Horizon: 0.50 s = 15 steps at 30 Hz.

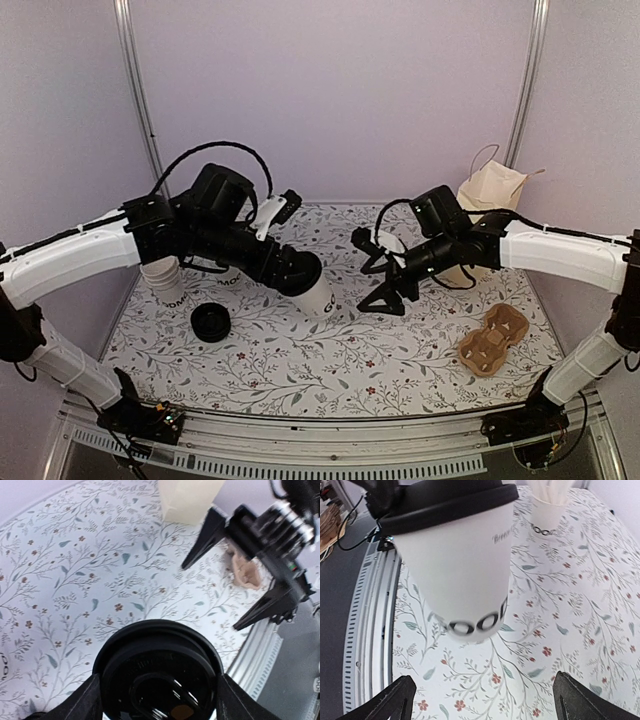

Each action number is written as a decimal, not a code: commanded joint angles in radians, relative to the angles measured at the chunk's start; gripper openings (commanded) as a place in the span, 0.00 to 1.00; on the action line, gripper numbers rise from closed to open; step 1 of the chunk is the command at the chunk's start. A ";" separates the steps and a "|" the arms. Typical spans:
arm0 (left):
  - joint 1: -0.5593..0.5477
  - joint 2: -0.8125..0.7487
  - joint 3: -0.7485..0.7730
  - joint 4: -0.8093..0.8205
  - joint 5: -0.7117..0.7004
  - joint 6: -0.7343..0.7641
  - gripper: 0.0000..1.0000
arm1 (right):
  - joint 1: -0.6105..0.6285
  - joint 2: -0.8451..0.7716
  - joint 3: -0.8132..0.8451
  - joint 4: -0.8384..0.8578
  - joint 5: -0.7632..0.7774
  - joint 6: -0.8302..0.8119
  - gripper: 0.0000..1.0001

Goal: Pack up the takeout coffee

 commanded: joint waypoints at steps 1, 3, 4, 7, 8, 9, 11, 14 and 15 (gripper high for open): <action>0.081 0.129 0.114 -0.171 -0.095 0.086 0.69 | -0.057 -0.089 -0.064 0.036 0.000 0.018 0.99; 0.098 0.193 0.180 -0.188 -0.150 0.104 0.70 | -0.062 -0.115 -0.099 0.052 0.001 0.023 0.99; 0.107 0.225 0.206 -0.192 -0.193 0.113 0.70 | -0.063 -0.131 -0.114 0.059 0.002 0.023 0.99; 0.121 0.322 0.305 -0.208 -0.288 0.136 0.70 | -0.064 -0.156 -0.140 0.069 0.007 0.023 0.99; 0.124 0.355 0.341 -0.216 -0.318 0.143 0.70 | -0.065 -0.159 -0.144 0.071 0.007 0.023 0.99; 0.129 0.389 0.375 -0.226 -0.338 0.149 0.70 | -0.066 -0.161 -0.148 0.073 0.008 0.022 0.99; 0.147 0.451 0.435 -0.233 -0.362 0.158 0.70 | -0.066 -0.166 -0.155 0.079 0.003 0.022 0.99; 0.188 0.550 0.528 -0.248 -0.344 0.159 0.71 | -0.065 -0.163 -0.163 0.087 -0.006 0.023 0.99; 0.200 0.580 0.561 -0.256 -0.337 0.161 0.71 | -0.065 -0.161 -0.164 0.089 -0.010 0.023 0.99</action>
